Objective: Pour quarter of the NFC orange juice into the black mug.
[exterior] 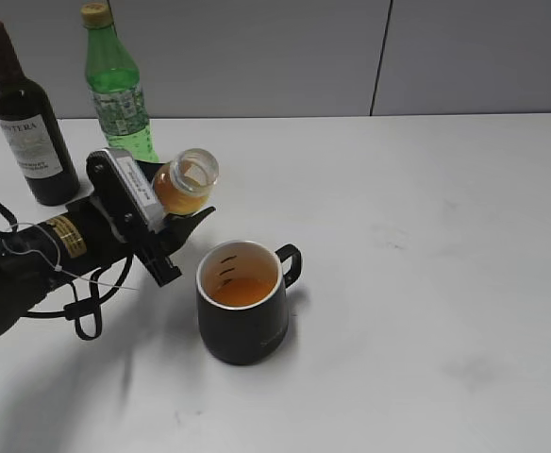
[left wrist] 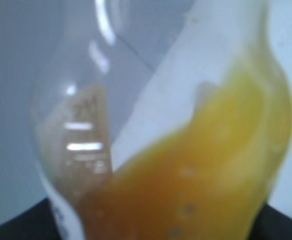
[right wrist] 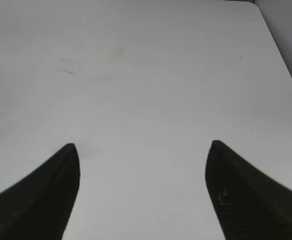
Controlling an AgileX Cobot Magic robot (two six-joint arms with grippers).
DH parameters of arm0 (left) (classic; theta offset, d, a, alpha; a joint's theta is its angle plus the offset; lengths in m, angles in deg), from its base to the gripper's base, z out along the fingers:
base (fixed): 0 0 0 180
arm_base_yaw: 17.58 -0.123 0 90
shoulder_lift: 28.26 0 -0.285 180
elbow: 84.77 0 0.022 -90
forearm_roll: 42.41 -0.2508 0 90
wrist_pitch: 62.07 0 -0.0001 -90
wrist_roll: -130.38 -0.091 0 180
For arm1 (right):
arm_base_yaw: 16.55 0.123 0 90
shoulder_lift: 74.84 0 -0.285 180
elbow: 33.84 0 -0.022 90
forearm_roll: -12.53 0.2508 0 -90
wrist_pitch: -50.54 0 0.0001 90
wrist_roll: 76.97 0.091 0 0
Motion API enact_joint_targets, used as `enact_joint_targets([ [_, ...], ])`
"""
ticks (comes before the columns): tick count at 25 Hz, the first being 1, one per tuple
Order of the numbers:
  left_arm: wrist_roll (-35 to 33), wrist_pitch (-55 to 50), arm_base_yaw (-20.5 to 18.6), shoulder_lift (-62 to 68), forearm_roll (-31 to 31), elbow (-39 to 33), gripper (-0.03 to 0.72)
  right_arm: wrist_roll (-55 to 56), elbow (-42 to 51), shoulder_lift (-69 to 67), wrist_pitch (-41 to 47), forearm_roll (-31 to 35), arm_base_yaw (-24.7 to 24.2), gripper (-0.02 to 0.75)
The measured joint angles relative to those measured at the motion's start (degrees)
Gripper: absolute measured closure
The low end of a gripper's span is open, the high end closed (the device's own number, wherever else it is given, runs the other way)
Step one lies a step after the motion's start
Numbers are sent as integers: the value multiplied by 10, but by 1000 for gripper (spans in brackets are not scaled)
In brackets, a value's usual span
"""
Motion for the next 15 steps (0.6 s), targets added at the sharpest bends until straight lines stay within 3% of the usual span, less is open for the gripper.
enact_joint_targets([
  [11, 373, -2, 0, 36, 45, 0, 219, 0, 0, 0, 0, 0, 0, 143],
  [15, 432, -2, 0, 36, 75, 0, 219, 0, 0, 0, 0, 0, 0, 143],
])
